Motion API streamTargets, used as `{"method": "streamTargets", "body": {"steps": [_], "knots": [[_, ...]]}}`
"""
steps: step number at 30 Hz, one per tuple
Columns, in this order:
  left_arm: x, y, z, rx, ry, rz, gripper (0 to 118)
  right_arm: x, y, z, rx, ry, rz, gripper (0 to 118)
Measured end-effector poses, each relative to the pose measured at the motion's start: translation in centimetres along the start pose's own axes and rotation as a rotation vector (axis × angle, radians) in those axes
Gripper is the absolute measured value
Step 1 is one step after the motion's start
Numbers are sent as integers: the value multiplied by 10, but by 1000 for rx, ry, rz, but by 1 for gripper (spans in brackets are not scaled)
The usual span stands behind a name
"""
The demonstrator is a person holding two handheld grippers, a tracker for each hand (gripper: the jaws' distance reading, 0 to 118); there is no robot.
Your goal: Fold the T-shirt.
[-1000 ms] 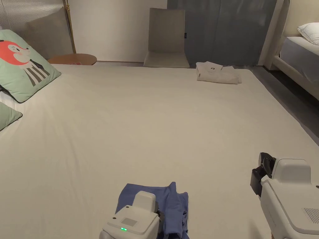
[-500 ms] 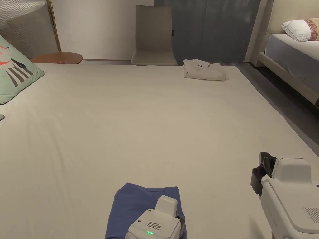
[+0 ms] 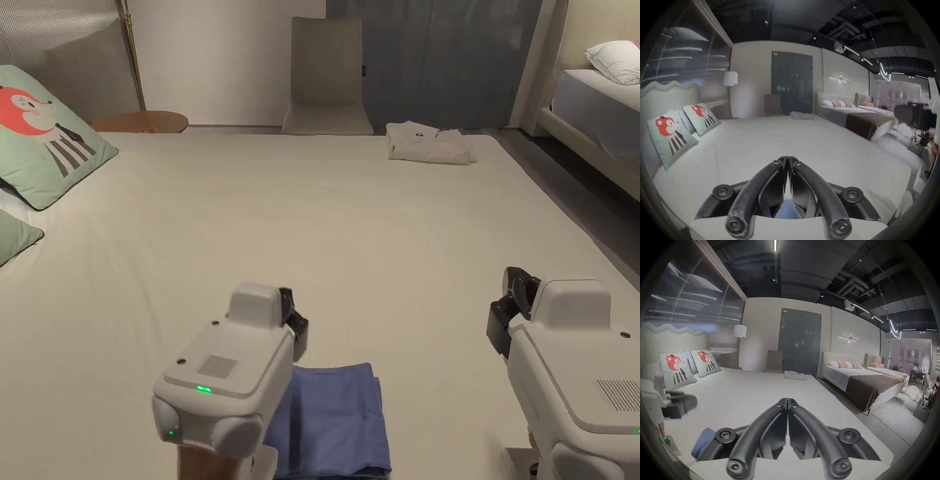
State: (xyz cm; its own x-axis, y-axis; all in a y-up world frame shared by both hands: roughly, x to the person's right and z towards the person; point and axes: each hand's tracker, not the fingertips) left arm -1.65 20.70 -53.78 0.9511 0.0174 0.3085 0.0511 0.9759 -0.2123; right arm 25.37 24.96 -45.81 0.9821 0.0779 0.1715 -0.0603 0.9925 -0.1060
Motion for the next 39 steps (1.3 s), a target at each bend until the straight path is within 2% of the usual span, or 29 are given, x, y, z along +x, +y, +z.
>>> {"method": "streamTargets", "body": {"steps": [5, 12, 26, 32, 39], "knots": [[-38, 31, 12, 112, 100, -16, 0, -13, 7, -4, 40, 18, 6, 1], [-76, 50, 29, 169, 206, -36, 0, -25, 13, -7, 64, 44, 10, 1], [-94, 45, 32, 155, 227, 9, 0, -38, 9, -8, 42, 83, 5, 1], [-93, 42, 32, 145, 217, 19, 0, -55, -34, -30, -146, 206, -70, 1], [-96, 34, 28, 117, 208, 22, 0, -85, -110, -57, -441, 303, -75, 1]]}}
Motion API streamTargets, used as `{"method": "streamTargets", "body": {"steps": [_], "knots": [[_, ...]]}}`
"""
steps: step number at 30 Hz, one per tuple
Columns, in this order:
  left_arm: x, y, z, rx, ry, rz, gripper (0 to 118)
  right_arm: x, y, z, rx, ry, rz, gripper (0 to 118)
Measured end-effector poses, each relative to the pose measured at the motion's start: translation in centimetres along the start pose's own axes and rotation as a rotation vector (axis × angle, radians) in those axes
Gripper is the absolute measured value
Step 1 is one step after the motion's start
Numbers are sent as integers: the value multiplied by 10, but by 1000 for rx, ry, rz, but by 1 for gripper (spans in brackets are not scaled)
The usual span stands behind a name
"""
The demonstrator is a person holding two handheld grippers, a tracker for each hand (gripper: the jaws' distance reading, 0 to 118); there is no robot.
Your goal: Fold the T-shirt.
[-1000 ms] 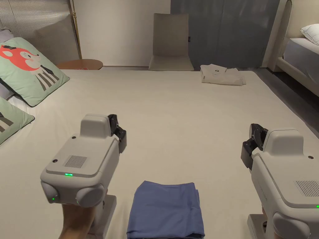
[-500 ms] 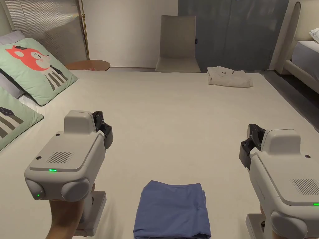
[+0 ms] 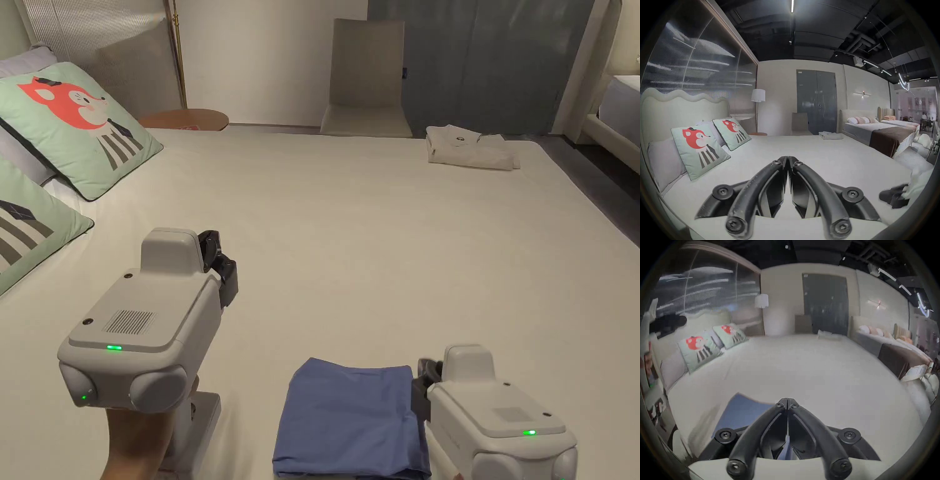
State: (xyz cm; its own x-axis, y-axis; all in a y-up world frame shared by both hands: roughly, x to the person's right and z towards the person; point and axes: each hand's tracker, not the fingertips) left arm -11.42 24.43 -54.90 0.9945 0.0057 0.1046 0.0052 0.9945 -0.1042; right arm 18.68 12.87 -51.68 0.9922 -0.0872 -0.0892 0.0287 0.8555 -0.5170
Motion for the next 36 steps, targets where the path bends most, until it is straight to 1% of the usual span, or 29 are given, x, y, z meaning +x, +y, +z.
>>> {"method": "streamTargets", "body": {"steps": [2, 5, 7, 9, 11, 14, 16, 20, 21, 23, 25, 26, 29, 33, 34, 35, 36], "knots": [[-1, -4, -1, -13, -4, 5, 0, 0, -15, -18, -68, 26, -6, 1], [0, -8, -2, -41, -4, -2, 0, -3, -29, -33, -139, 34, -13, 1], [-2, -14, -4, -55, -5, 2, 0, -4, -37, -46, -203, 25, -9, 1], [-6, -23, -9, -84, -10, 15, 0, -6, -44, -53, -262, -9, 4, 1], [-7, -30, -12, -118, -22, 33, 0, -5, -50, -53, -195, -4, -6, 1], [-10, -45, -19, -205, -63, 77, 0, -8, -43, -44, -202, -6, -17, 1], [-9, -54, -22, -298, -125, 136, 0, -10, -42, -44, -205, -8, 7, 1], [-14, -83, -38, -511, -243, 314, 2, -7, -44, -46, -199, -5, -4, 1], [-15, -90, -43, -578, -281, 351, 10, -7, -44, -44, -198, -3, -10, 1], [-18, -102, -56, -703, -343, 448, 61, -7, -44, -44, -200, 0, -13, 1], [-17, -112, -63, -784, -391, 529, 101, -5, -43, -47, -204, 3, -18, 1], [-17, -117, -67, -809, -429, 550, 106, -4, -43, -46, -204, 6, -23, 1], [-19, -131, -82, -865, -464, 594, 106, -1, -45, -49, -205, 13, -41, 1], [-25, -158, -100, -1019, -595, 743, 105, -1, -45, -49, -206, 16, -52, 1], [-24, -163, -102, -1045, -613, 753, 101, -1, -45, -49, -205, 17, -53, 1], [-22, -166, -102, -1050, -615, 749, 94, -1, -46, -49, -205, 18, -53, 1], [-14, -163, -97, -1033, -610, 730, 81, -1, -46, -48, -204, 19, -53, 1]]}}
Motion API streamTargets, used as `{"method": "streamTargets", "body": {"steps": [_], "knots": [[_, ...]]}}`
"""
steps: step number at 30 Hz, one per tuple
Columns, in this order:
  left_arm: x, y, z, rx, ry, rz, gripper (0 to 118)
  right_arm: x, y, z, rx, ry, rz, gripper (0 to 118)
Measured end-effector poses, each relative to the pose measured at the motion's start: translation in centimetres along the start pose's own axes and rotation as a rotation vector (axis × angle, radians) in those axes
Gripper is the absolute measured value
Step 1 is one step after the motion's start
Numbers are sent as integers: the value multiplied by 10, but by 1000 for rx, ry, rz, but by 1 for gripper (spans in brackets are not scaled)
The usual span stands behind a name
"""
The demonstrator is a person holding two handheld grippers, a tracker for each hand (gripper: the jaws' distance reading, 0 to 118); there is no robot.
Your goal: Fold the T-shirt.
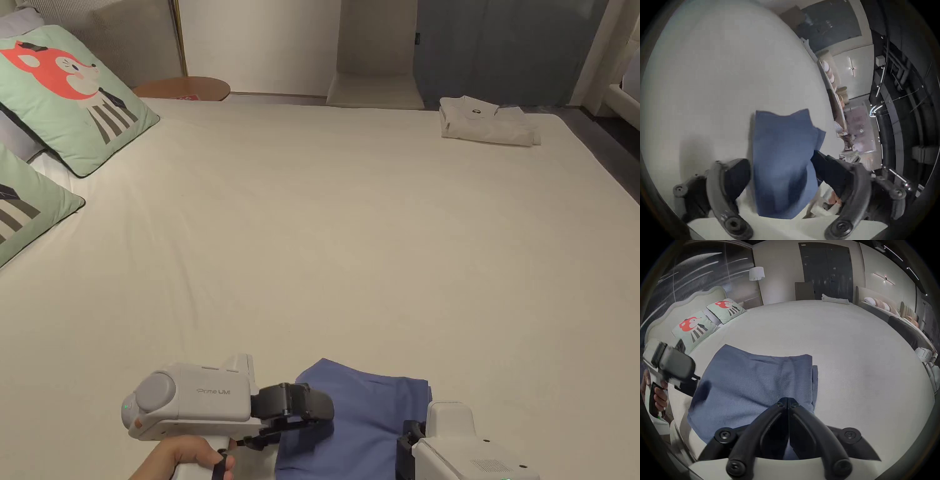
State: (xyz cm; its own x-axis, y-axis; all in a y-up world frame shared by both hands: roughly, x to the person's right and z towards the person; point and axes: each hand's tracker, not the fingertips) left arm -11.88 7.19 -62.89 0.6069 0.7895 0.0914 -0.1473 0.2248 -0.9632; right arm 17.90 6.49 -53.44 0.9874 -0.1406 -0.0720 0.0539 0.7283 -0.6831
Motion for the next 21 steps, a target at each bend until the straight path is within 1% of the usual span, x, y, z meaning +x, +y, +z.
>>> {"method": "streamTargets", "body": {"steps": [1, 2, 3, 5, 6, 7, 9, 12, 13, 15, 17, 21], "knots": [[2, -3, -3, 1, 21, -16, 60, 0, -1, -1, 0, 0, -3, 1], [2, -7, -7, 14, 54, -33, 50, 0, -1, -1, 0, 0, -4, 1], [3, -10, -10, 28, 78, -46, 48, 0, -1, -1, 0, 0, -4, 1], [-7, -9, -10, 35, 55, -48, 34, 0, -1, -1, 1, 1, -9, 1], [-9, -10, -8, 45, 38, -32, 26, 1, -1, 0, 5, 5, -17, 1], [-10, -11, -7, 45, 17, -8, 21, 2, -1, 0, 10, 14, -34, 1], [-11, -10, -4, 48, 15, -5, 20, 2, 1, 2, 13, 20, -43, 1], [0, -9, 6, 40, 29, -65, 19, -5, 9, 13, 57, 23, -51, 1], [1, -7, 12, 40, 28, -69, 19, -6, 10, 11, 91, 16, -40, 1], [1, 0, 29, 36, 46, -121, 19, -15, 22, 20, 154, 12, -11, 1], [-13, 15, 48, 35, 112, -177, 19, -29, 41, 35, 200, 18, 20, 1], [-38, 39, 105, 60, 229, -201, 19, -58, 64, 41, 258, 55, 74, 1]]}}
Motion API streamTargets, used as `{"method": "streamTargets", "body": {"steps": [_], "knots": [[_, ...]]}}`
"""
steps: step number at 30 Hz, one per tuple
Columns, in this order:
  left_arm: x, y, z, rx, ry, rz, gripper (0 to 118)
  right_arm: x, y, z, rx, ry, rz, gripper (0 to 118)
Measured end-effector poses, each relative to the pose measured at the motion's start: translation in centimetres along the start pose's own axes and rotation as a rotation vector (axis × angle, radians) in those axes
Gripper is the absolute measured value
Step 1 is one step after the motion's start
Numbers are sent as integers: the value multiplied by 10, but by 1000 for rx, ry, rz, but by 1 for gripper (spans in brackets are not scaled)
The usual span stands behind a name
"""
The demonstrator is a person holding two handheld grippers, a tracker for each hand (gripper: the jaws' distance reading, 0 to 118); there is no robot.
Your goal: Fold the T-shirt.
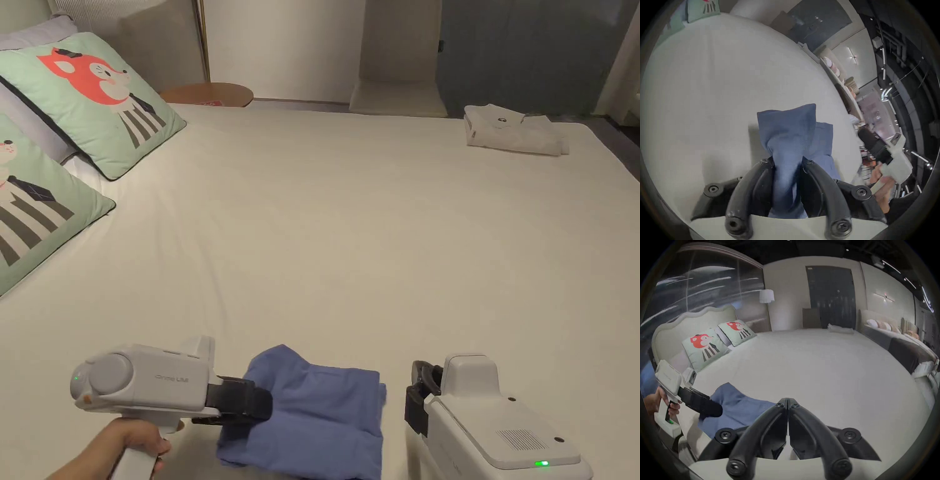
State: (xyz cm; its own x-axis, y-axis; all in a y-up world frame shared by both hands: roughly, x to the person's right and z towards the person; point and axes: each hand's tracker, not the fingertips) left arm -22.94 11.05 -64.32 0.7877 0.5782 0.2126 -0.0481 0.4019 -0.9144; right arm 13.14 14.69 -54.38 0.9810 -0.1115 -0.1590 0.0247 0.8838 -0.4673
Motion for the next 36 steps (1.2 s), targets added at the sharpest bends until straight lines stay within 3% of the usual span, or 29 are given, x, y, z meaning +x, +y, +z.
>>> {"method": "streamTargets", "body": {"steps": [12, 18, 23, 24, 26, 27, 36], "knots": [[-158, 55, 154, 86, 469, 34, 19, -75, 18, -50, 19, 96, 61, 1], [-200, 65, 187, 97, 552, 89, 20, -91, 18, -67, 4, 113, 77, 1], [-224, 71, 176, 105, 614, 110, 37, -91, 19, -71, -8, 109, 87, 1], [-222, 72, 173, 111, 662, 100, 51, -91, 20, -68, -6, 110, 88, 1], [-218, 70, 171, 129, 676, 85, 97, -89, 22, -66, -3, 104, 90, 1], [-211, 73, 176, 151, 689, 86, 109, -87, 23, -64, 1, 101, 90, 1], [-122, 64, 198, 421, 719, -9, 106, -66, 45, -22, 117, 66, 93, 1]]}}
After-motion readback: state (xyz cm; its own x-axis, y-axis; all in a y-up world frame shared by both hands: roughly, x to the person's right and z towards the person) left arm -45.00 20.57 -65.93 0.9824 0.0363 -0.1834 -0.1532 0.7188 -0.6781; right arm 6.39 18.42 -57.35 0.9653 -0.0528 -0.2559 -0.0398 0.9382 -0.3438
